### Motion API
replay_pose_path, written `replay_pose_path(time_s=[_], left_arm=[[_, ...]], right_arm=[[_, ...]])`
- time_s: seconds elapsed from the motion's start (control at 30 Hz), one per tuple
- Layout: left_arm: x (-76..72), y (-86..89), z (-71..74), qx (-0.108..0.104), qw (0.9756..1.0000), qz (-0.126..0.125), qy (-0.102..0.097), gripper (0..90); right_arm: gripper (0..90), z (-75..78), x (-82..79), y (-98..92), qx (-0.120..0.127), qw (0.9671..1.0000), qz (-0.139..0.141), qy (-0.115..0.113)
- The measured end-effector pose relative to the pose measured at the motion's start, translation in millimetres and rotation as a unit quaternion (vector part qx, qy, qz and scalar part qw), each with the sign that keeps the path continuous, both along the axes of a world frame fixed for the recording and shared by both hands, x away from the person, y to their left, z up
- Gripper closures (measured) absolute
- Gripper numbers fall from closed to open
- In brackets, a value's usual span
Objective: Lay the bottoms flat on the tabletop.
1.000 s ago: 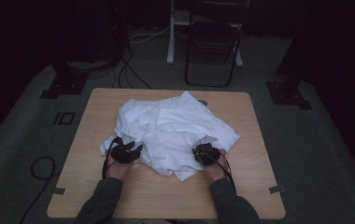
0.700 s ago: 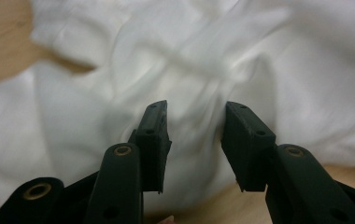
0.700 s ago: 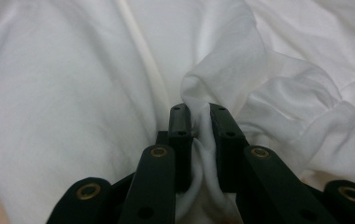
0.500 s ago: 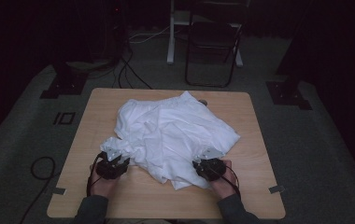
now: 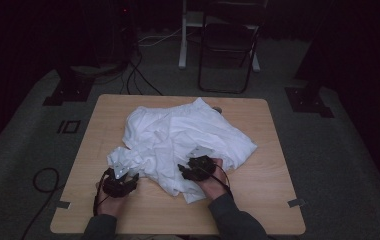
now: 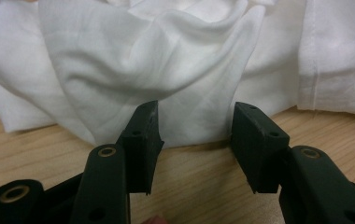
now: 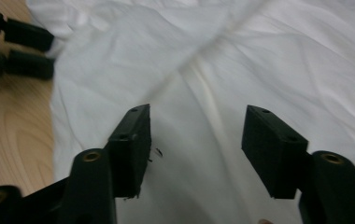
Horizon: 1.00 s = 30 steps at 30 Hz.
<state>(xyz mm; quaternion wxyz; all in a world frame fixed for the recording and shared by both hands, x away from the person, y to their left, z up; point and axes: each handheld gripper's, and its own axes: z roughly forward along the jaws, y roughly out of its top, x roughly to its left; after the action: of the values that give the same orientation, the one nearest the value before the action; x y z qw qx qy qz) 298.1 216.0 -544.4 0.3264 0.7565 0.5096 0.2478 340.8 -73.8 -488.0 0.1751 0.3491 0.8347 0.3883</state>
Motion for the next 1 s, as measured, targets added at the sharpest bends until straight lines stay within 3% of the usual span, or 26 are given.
replay_pose_path(time_s=[0.03,0.17,0.37,0.53,0.57,0.6,0.67,0.7,0.8,0.83,0.87,0.9,0.93,0.97,1.0], left_arm=[[-2.2,1.9,0.4,-0.002,1.0000,0.005,-0.005,52.1],[-3.9,4.5,0.4,-0.003,0.9999,0.012,-0.007,52.1],[-4.1,8.5,0.5,-0.009,0.9998,0.016,-0.002,52.0],[-3.7,8.3,0.2,-0.010,0.9998,0.016,-0.001,52.0],[-3.7,8.7,0.2,-0.013,0.9998,0.016,-0.002,52.1],[-3.7,8.7,0.2,-0.013,0.9998,0.016,-0.002,52.1],[-4.0,8.8,0.2,-0.013,0.9998,0.016,-0.001,52.1],[-4.2,8.8,0.1,-0.014,0.9998,0.017,-0.002,52.1],[-4.2,9.2,0.1,-0.013,0.9998,0.017,0.001,52.1],[-4.2,9.4,0.1,-0.012,0.9998,0.018,0.001,52.1],[-4.2,9.4,0.1,-0.012,0.9998,0.018,0.001,52.1],[-4.3,9.2,0.0,-0.012,0.9998,0.019,0.001,52.1],[-4.3,9.2,0.0,-0.012,0.9998,0.019,0.001,52.1],[-4.3,8.8,-0.1,-0.010,0.9998,0.019,0.001,52.2],[-4.3,8.8,-0.1,-0.010,0.9998,0.019,0.001,52.2]], right_arm=[[36.8,-0.5,5.7,20.7,0.004,1.0000,0.005,0.007],[29.5,0.5,10.4,47.1,0.005,0.9999,0.013,0.000],[20.8,-5.1,22.8,77.3,0.000,0.9999,0.011,0.007],[21.7,-9.1,30.2,93.6,-0.006,0.9998,0.012,0.016],[36.4,-11.6,32.8,100.2,-0.035,0.9992,0.014,0.013],[36.4,-11.6,32.8,100.2,-0.035,0.9992,0.014,0.013],[60.4,-14.8,35.1,101.4,-0.060,0.9979,0.017,0.018],[75.6,-13.7,33.1,94.5,-0.061,0.9979,0.017,0.015],[81.2,-9.3,28.5,82.4,-0.047,0.9988,0.009,0.009],[84.1,-4.3,22.7,67.5,-0.030,0.9996,0.002,0.001],[84.1,-4.3,22.7,67.5,-0.030,0.9996,0.002,0.001],[84.9,-0.2,16.6,50.2,-0.016,0.9998,-0.009,-0.005],[84.9,-0.2,16.6,50.2,-0.016,0.9998,-0.009,-0.005],[84.2,3.0,10.7,31.4,0.004,0.9997,-0.025,-0.005],[84.2,3.0,10.7,31.4,0.004,0.9997,-0.025,-0.005]])
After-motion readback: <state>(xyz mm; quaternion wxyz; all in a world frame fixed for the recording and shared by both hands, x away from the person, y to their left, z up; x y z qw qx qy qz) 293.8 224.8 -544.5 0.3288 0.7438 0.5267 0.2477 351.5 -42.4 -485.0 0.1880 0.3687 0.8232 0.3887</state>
